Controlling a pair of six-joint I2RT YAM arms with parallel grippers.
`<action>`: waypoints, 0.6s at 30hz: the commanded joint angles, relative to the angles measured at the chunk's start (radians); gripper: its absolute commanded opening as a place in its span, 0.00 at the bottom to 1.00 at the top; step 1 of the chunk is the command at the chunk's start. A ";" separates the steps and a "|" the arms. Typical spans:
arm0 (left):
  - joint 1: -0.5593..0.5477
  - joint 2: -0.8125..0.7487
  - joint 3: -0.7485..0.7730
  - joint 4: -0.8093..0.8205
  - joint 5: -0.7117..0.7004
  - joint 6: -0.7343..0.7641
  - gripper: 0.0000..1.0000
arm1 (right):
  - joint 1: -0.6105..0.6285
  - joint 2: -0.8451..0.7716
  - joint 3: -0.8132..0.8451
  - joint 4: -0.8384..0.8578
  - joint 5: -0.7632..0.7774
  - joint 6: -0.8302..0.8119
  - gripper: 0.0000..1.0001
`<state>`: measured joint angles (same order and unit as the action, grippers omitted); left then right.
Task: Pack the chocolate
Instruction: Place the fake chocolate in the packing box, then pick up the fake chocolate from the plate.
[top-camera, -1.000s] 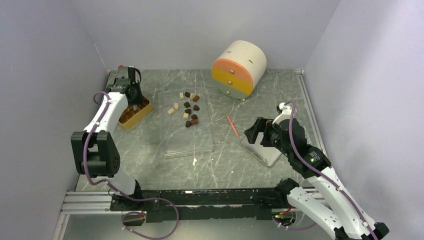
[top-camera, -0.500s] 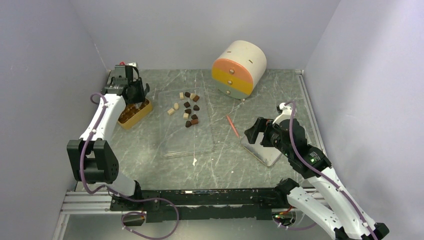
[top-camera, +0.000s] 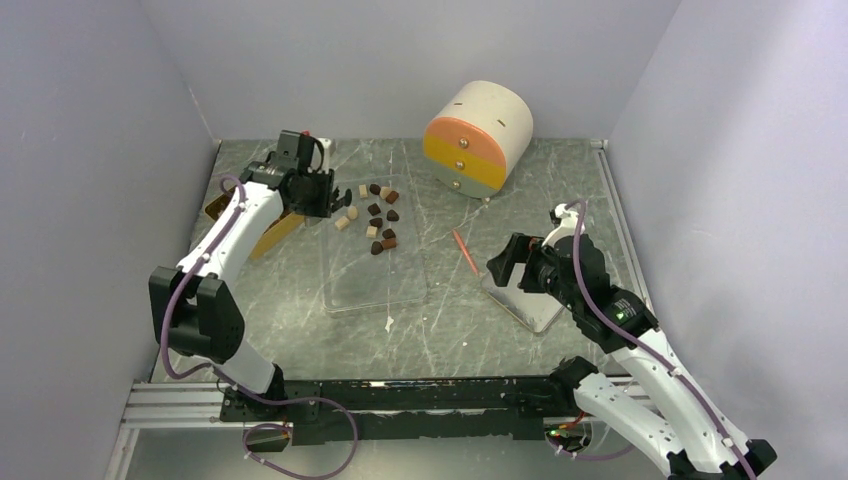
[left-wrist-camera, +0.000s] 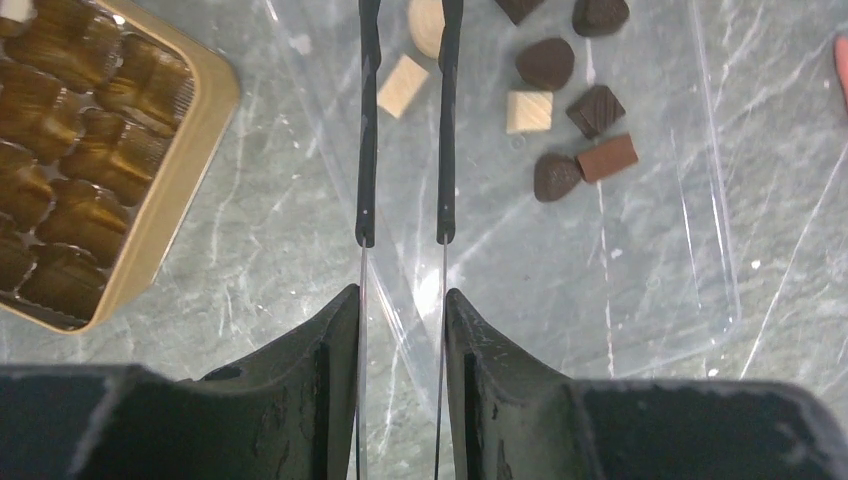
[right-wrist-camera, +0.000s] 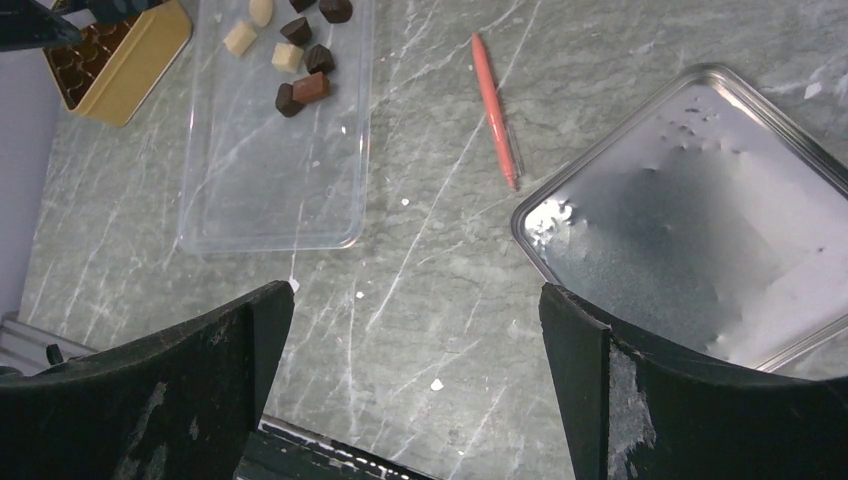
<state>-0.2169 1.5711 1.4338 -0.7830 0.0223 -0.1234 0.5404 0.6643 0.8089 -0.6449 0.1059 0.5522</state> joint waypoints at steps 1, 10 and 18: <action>-0.029 0.001 0.008 -0.033 -0.003 0.050 0.38 | 0.003 0.008 0.035 0.046 -0.001 0.012 0.99; -0.033 0.046 -0.016 -0.023 -0.066 0.059 0.39 | 0.003 0.017 0.041 0.052 -0.008 0.014 0.99; -0.040 0.080 -0.023 -0.020 -0.064 0.062 0.39 | 0.003 0.002 0.045 0.037 0.008 0.009 0.99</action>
<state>-0.2497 1.6485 1.4174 -0.8200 -0.0284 -0.0868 0.5404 0.6811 0.8089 -0.6353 0.0990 0.5606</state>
